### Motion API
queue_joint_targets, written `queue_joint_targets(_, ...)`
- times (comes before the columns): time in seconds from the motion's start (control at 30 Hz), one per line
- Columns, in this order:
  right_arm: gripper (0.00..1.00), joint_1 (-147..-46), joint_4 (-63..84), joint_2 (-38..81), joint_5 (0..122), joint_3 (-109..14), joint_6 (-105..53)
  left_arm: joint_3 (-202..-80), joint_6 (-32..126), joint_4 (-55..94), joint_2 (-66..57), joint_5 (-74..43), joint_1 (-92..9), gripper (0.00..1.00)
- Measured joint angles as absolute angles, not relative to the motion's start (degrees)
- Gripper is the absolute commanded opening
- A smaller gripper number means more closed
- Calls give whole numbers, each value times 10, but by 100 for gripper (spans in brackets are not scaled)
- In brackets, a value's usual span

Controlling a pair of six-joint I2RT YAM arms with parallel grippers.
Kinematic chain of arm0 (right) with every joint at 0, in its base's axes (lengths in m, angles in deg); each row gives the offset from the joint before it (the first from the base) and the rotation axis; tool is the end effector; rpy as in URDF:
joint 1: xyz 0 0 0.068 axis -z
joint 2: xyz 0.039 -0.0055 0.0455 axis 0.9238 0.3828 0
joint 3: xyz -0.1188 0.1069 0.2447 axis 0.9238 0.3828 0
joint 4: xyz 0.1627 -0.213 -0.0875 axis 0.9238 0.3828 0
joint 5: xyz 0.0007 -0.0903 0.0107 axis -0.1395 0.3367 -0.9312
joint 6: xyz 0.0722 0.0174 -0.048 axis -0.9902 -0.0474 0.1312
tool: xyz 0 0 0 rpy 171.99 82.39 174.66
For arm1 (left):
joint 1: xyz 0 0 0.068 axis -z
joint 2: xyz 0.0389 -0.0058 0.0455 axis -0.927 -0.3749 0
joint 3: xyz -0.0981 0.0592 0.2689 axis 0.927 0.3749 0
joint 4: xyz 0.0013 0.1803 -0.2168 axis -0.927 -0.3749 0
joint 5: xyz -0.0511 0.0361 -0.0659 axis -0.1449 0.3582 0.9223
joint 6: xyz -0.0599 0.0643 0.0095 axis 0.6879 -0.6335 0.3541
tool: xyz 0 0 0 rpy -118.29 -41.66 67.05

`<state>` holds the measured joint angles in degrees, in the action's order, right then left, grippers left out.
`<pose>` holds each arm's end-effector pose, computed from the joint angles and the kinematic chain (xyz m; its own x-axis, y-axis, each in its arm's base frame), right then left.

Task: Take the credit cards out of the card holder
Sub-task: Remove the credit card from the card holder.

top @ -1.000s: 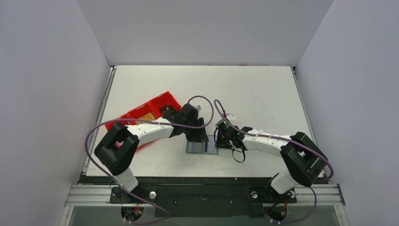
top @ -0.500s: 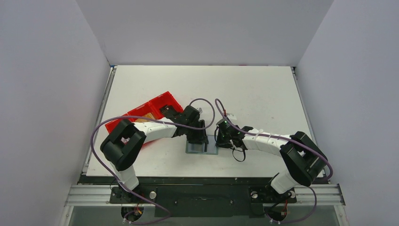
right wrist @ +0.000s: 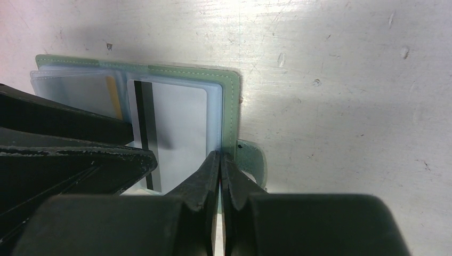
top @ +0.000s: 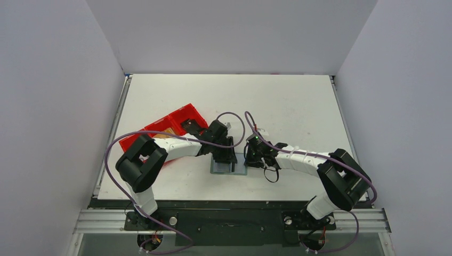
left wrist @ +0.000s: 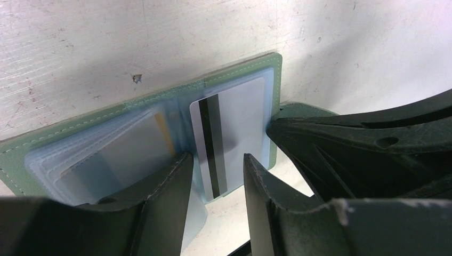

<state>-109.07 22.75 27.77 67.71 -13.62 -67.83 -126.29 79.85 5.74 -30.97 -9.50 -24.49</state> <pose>0.2357 0.2112 0.1192 -0.9244 0.1861 -0.3329 0.0370 0.9125 0.4075 0.2732 -0.2854 0.1205 -0.9671 -0.0224 -0.2533 0.1208 0.8362 -0.5350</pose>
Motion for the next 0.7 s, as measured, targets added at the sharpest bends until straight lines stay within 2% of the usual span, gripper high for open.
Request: queue_joint_targets(0.7, 0, -1087, 225, 281, 669, -136, -676, -1251, 812, 66, -311, -85, -247, 7)
